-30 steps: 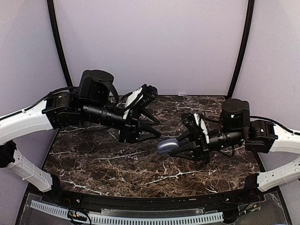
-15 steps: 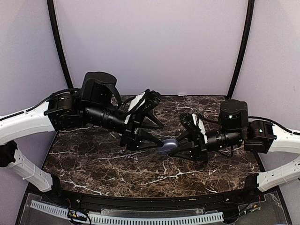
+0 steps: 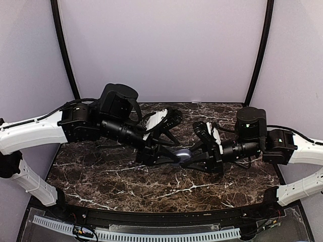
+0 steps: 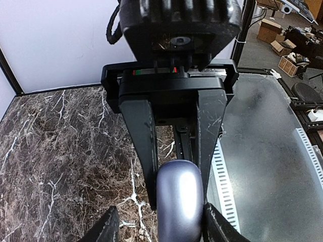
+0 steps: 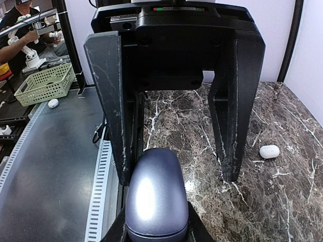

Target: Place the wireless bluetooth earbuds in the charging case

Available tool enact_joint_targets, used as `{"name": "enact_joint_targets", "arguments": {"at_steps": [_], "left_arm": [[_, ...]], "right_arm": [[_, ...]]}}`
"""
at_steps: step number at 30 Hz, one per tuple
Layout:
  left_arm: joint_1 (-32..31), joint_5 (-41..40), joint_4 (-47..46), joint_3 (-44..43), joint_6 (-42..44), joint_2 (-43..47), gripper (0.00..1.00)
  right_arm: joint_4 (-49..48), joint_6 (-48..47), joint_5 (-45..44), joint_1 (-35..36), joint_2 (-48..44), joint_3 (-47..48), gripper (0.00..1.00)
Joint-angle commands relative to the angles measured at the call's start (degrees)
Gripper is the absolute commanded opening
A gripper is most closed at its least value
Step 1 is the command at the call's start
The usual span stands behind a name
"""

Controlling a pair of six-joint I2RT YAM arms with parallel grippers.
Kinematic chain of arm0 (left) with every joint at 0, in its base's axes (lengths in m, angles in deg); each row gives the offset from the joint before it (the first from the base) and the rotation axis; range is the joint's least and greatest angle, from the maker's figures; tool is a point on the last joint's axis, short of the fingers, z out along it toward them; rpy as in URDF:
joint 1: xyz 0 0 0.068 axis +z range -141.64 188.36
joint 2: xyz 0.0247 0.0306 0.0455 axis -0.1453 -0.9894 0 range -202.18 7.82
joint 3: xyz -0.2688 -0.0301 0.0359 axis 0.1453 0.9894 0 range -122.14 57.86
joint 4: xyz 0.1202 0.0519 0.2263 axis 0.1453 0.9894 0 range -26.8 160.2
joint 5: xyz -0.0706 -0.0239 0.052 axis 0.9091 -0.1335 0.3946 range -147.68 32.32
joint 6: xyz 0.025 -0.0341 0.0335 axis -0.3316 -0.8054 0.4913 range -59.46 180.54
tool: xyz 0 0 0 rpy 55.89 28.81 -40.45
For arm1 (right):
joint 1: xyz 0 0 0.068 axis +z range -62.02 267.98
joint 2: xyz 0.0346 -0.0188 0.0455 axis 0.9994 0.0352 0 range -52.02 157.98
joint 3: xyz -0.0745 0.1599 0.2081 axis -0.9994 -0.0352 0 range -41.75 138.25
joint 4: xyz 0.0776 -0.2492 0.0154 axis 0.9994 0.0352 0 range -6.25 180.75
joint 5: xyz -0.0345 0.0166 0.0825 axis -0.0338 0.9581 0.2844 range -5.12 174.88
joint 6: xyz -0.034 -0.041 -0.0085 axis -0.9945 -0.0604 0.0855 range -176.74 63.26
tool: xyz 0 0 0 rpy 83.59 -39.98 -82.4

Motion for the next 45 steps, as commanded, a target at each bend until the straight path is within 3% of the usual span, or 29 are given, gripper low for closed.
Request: {"name": "enact_joint_targets", "arguments": {"at_steps": [1,38,45], "left_arm": [[-0.12,-4.49,0.67,-2.00,0.26,1.51,0.53],[1.77,-9.40,0.83,-1.31,0.78,4.88,0.51],[7.21,-4.67,-1.44,0.31,-3.59,8.19,0.53]], "right_arm": [[-1.90,-0.57,1.73,-0.01,-0.23,0.55,0.00],[-2.94,2.65,3.22,-1.73,-1.50,-2.40,0.00],[-5.51,5.91,7.00,-5.72,-2.75,-4.75,0.00]]}}
